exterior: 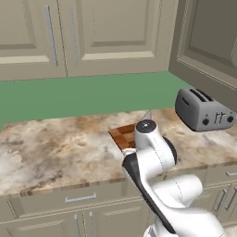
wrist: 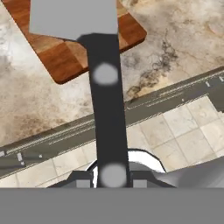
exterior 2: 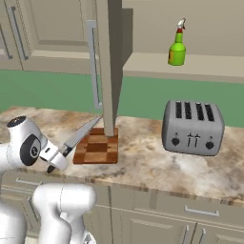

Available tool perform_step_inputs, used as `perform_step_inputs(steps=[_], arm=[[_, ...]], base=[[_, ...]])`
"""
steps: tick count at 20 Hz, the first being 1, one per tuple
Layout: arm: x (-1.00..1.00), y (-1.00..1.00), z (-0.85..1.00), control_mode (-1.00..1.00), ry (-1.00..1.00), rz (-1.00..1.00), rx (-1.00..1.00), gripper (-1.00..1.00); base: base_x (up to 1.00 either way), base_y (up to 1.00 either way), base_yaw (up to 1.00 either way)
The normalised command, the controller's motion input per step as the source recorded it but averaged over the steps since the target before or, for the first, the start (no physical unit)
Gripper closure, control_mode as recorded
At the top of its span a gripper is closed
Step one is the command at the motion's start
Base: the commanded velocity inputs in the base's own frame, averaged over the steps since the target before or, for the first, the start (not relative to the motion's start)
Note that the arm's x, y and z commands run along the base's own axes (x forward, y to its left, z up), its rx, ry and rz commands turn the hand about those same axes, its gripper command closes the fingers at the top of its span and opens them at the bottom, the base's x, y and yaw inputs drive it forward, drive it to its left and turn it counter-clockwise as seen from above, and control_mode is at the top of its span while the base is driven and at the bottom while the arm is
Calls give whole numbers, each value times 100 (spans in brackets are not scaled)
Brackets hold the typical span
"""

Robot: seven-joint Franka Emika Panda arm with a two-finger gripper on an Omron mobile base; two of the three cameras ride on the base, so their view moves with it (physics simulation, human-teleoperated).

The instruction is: Move the cutting board and knife to the sink. Then move spray from the cabinet to the counter.

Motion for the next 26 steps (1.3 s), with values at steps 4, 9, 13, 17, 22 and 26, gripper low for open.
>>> perform_step_inputs(steps=[4,9,13,17,22,26], arm=[[0,0,0,100,0,0,0,100],[0,0,0,100,0,0,0,100],[0,0,0,100,0,0,0,100],[0,0,0,100,0,0,0,100],[0,0,0,100,0,0,0,100],[0,0,0,100,0,0,0,100]], base=[[-78,46,0],[-72,8,-16],[-67,-6,-35],[-67,-14,-56],[-56,-10,-68],[-26,-4,-71]])
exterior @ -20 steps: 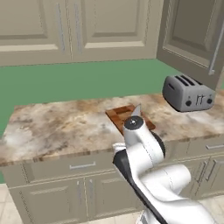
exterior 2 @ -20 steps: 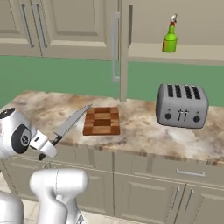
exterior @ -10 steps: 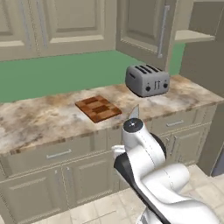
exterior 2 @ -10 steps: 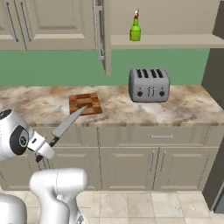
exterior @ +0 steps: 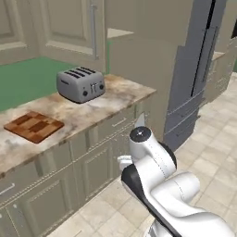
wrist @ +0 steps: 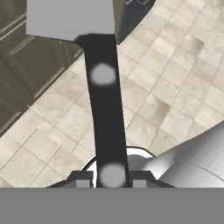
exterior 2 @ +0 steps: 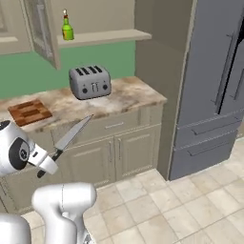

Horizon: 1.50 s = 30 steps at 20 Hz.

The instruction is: Move the cutting board and knife to the sink. Then move spray from the cabinet to the counter.

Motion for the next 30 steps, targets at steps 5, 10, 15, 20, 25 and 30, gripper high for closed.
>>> perform_step_inputs(steps=[5,10,15,20,25,30], arm=[[0,0,0,100,0,0,0,100],[0,0,0,100,0,0,0,100],[0,0,0,100,0,0,0,100],[0,0,0,100,0,0,0,100],[0,0,0,100,0,0,0,100],[0,0,0,100,0,0,0,100]], base=[[4,0,-67],[32,-12,-63],[47,-14,-59],[64,-2,-54],[87,-1,-47],[97,-3,-42]])
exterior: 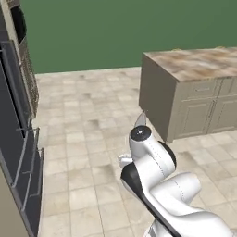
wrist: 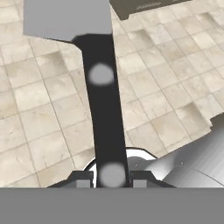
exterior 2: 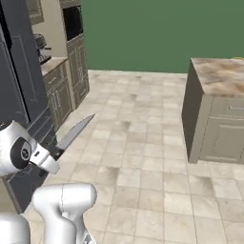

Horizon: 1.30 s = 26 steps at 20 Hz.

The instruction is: Move the cutting board and knife to the sink. Then move spray from the cabinet to the counter.

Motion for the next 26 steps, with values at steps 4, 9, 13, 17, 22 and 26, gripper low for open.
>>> perform_step_inputs(steps=[4,9,13,17,22,26], arm=[[0,0,0,100,0,0,0,100],[0,0,0,100,0,0,0,100],[0,0,0,100,0,0,0,100],[0,0,0,100,0,0,0,100],[0,0,0,100,0,0,0,100],[0,0,0,100,0,0,0,100]], base=[[96,-10,-40],[84,-25,-38],[73,-18,-39],[72,-13,-41],[89,-24,-38],[100,-44,-32]])
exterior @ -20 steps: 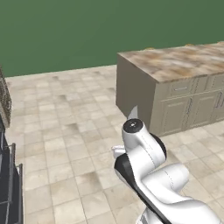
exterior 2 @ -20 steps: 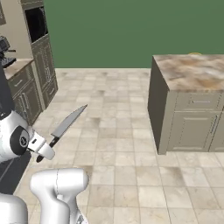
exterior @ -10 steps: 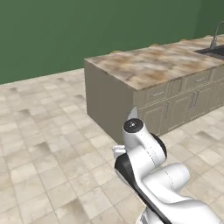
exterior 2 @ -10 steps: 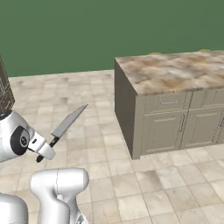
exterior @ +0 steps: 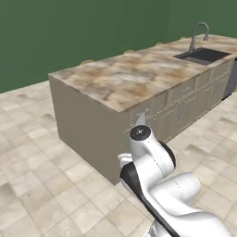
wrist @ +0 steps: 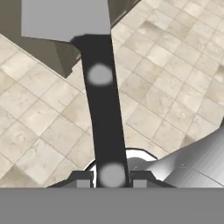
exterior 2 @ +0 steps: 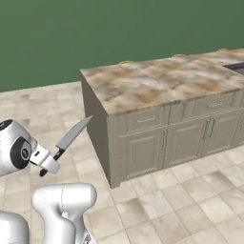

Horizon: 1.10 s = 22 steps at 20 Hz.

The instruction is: Move the cutting board and knife to the sink. Then move spray from the cabinet to the counter.

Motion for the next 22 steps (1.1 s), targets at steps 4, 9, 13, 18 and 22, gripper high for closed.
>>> perform_step_inputs(steps=[4,9,13,18,22], arm=[[0,0,0,100,0,0,0,100],[0,0,0,100,0,0,0,100],[0,0,0,100,0,0,0,100],[0,0,0,100,0,0,0,100],[0,0,0,100,0,0,0,100]], base=[[100,-51,-26],[100,-49,-25],[100,-51,-21],[100,-45,-16],[100,-56,-10]])
